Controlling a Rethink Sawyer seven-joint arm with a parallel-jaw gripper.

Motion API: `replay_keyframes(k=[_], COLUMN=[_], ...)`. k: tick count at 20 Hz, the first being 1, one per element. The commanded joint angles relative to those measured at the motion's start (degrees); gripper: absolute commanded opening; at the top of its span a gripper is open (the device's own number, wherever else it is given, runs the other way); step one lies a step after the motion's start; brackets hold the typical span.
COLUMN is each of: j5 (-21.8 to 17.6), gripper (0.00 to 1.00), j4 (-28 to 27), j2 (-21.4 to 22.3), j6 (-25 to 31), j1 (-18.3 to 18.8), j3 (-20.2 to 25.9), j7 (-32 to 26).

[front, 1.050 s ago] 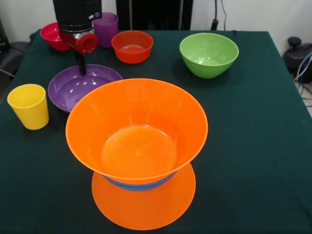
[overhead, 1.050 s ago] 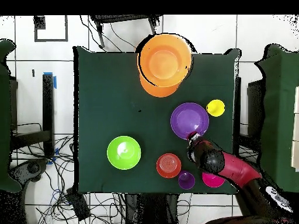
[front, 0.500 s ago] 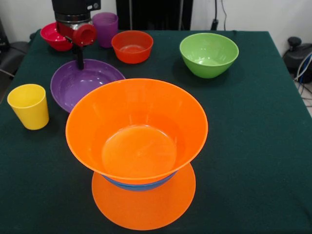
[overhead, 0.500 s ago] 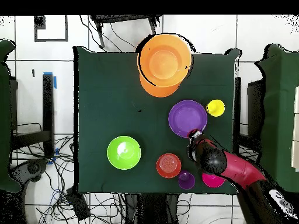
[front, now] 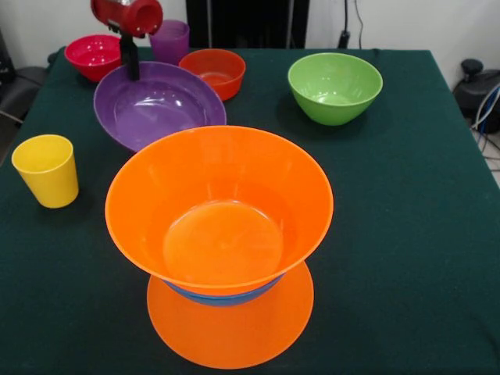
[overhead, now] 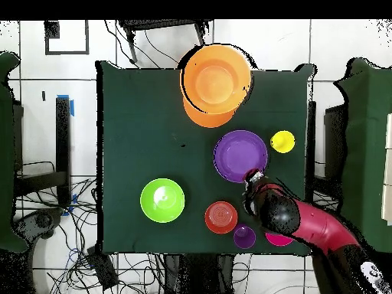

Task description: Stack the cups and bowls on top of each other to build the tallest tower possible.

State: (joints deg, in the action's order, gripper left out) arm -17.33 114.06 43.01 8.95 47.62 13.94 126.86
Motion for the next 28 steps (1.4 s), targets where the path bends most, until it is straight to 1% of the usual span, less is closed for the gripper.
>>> replay_keyframes(k=[1, 5, 8, 11, 13, 14, 17, 20, 25, 28], j5=[3.3, 4.1, 5.3, 6.6, 7.9, 8.9, 10.4, 12.7, 16.9, 18.5], gripper=[0.0, 0.0, 0.0, 0.0, 0.0, 0.0, 0.0, 0.0, 0.0, 0.0], j4=[3.3, 3.7, 3.4, 4.0, 3.8, 3.3, 2.9, 2.3, 1.1, -0.8], j2=[5.7, 7.7, 9.9, 12.6, 14.6, 15.6, 17.1, 19.2, 20.6, 21.1], j6=[9.6, 10.5, 13.6, 14.8, 16.3, 18.1, 20.2, 23.7, 26.1, 27.4], j1=[-1.5, -2.1, -2.4, -2.6, -2.6, -2.5, -2.6, -2.9, -2.6, -3.7], j3=[6.8, 6.8, 7.2, 8.0, 8.8, 9.4, 10.3, 11.4, 14.2, 14.8], j7=[0.5, 0.9, 0.3, 0.2, -0.2, -0.9, -1.5, -2.1, -2.6, -1.7])
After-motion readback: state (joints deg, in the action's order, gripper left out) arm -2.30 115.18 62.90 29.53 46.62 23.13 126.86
